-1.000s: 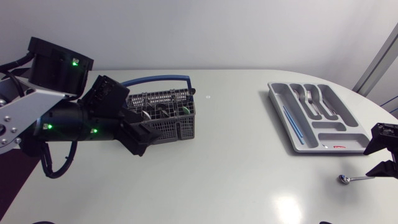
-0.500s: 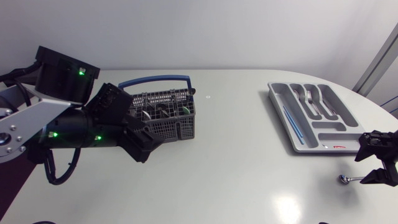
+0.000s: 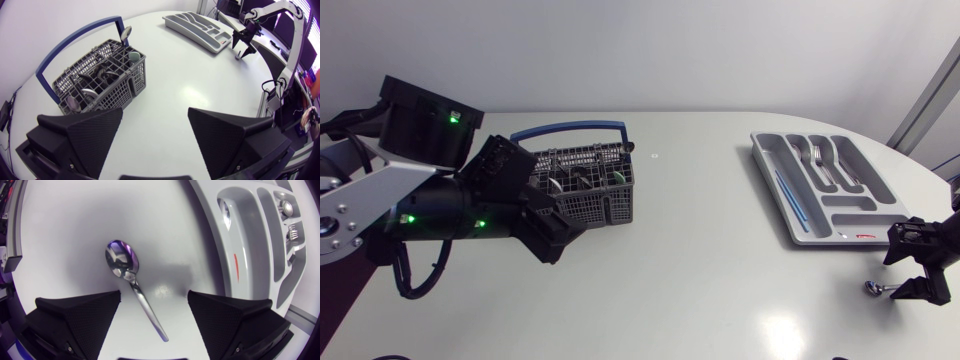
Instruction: Unload the cutlery basket into the drawer organizer.
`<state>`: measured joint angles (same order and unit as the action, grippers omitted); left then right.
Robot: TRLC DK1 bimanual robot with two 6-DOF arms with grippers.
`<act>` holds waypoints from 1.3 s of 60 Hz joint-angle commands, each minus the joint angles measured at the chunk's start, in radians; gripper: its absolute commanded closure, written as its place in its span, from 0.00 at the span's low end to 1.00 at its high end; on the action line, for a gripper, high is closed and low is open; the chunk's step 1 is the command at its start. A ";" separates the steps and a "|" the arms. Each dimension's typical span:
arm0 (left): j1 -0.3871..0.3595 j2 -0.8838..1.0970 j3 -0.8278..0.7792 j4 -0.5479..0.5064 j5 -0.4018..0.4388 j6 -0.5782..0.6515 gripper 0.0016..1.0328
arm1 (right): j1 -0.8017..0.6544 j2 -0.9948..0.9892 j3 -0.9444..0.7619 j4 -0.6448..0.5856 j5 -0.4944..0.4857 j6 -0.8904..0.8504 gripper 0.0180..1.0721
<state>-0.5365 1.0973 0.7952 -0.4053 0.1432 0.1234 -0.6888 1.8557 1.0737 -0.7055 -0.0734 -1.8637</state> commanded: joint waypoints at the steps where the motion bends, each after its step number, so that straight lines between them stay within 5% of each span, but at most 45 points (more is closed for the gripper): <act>1: -0.010 -0.011 -0.034 0.011 -0.008 -0.019 0.11 | -0.005 0.033 -0.035 0.020 0.011 -0.032 0.15; 20: -0.014 -0.001 -0.036 0.025 -0.011 -0.021 0.11 | -0.021 0.034 -0.050 0.023 0.001 -0.068 0.78; 27: -0.017 0.003 -0.036 0.026 -0.011 -0.021 0.11 | -0.021 0.034 -0.052 0.011 0.001 -0.071 0.84; 30: -0.019 0.003 -0.036 0.026 -0.014 -0.022 0.11 | -0.021 0.031 -0.055 0.006 -0.003 -0.075 0.95; 78: -0.023 -0.007 -0.040 0.026 -0.027 -0.024 0.11 | -0.015 -0.058 0.190 -0.229 -0.138 -0.077 0.95</act>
<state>-0.5522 1.0973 0.7830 -0.3836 0.1215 0.1116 -0.7143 1.7969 1.2350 -0.9154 -0.2001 -1.9129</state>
